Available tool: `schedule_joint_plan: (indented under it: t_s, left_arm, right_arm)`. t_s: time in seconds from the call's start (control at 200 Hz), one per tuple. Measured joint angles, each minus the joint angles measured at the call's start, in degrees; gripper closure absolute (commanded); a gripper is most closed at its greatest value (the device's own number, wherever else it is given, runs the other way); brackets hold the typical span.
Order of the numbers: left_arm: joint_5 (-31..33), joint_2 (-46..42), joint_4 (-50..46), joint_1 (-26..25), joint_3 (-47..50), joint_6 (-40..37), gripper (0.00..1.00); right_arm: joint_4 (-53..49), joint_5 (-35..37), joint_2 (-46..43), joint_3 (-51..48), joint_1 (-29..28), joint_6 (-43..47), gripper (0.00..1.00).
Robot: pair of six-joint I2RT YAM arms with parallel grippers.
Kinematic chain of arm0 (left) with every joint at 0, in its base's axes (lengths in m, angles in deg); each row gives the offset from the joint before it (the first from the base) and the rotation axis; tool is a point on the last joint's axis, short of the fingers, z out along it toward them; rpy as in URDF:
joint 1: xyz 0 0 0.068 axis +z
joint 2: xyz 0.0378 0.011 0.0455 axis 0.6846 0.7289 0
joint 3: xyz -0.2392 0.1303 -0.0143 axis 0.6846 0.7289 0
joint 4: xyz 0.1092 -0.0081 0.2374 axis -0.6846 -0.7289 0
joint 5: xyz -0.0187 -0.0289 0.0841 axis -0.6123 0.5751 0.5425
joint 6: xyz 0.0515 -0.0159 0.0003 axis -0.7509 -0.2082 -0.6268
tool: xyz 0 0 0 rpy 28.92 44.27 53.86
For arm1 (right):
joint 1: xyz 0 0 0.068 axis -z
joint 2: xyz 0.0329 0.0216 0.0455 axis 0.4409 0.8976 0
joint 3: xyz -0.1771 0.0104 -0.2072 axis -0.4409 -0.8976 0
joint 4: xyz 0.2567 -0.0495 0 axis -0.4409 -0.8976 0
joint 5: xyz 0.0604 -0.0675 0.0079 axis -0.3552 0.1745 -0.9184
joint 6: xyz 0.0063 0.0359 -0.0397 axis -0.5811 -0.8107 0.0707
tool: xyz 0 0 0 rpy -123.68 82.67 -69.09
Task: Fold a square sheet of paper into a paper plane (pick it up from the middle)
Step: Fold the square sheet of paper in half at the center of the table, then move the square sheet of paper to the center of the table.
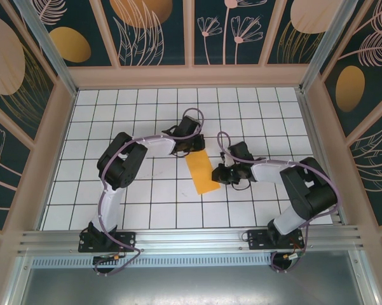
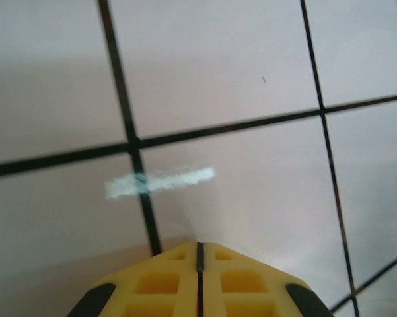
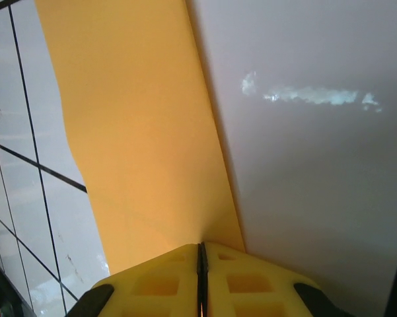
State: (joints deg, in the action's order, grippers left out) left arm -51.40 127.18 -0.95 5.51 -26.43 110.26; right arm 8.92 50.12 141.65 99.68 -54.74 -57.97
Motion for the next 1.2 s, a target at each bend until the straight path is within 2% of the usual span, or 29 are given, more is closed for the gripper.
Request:
schedule_joint_plan:
  t_s: [0.23, 0.385, 0.475, 0.701, 0.936, 1.071, 1.201]
  left_arm:
    - [2.36, 0.7, -0.17, 1.14, -1.01, -0.9, 0.88]
    - [3.28, 0.48, -1.11, 1.05, -1.4, -1.4, 0.81]
    - [4.9, -1.05, -2.54, 1.27, -1.18, -1.31, 0.73]
    - [10.03, -15.3, -2.08, 2.75, 7.93, 0.22, 0.55]
    - [12.98, -27.78, -0.37, 3.37, 22.12, 3.28, 0.39]
    - [13.42, -32.87, -0.28, 3.37, 29.24, 5.03, 0.34]
    - [13.42, -36.37, 0.0, 3.48, 33.18, 6.05, 0.32]
  right_arm:
    - [-0.46, -0.59, -0.61, -0.59, 0.0, -0.04, 0.87]
    - [-3.89, -0.37, -0.96, 0.85, -0.07, -0.07, 0.86]
    - [-7.21, 0.33, -1.4, 2.73, -0.31, -0.09, 0.83]
    - [-9.27, 4.52, -1.25, 12.94, -0.7, 0.09, 0.79]
    - [-8.85, 9.27, 9.42, 21.4, -2.6, 0.92, 0.79]
    - [-8.94, 11.15, 14.8, 22.53, -4.24, 1.09, 0.79]
    - [-8.66, 12.15, 15.54, 23.96, -5.49, 0.76, 0.79]
